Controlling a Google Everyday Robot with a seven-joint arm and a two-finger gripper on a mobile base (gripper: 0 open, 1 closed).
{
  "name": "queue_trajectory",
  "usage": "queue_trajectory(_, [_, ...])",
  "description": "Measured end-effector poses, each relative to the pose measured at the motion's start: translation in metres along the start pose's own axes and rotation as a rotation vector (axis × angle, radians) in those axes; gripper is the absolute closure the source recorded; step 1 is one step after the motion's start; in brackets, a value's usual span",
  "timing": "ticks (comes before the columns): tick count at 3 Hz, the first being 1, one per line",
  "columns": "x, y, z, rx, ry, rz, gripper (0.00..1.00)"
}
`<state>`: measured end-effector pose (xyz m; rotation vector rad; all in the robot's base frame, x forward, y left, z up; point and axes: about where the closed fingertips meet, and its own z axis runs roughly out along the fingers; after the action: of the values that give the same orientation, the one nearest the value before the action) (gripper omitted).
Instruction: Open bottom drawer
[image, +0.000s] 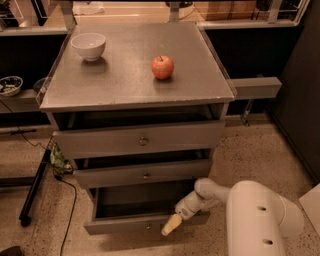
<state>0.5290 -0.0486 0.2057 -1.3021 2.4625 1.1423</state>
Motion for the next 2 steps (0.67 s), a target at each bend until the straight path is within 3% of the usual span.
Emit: queue_trajectory(2, [0.0015, 0.0038, -0.002, 0.001, -0.003, -0.006, 0.0])
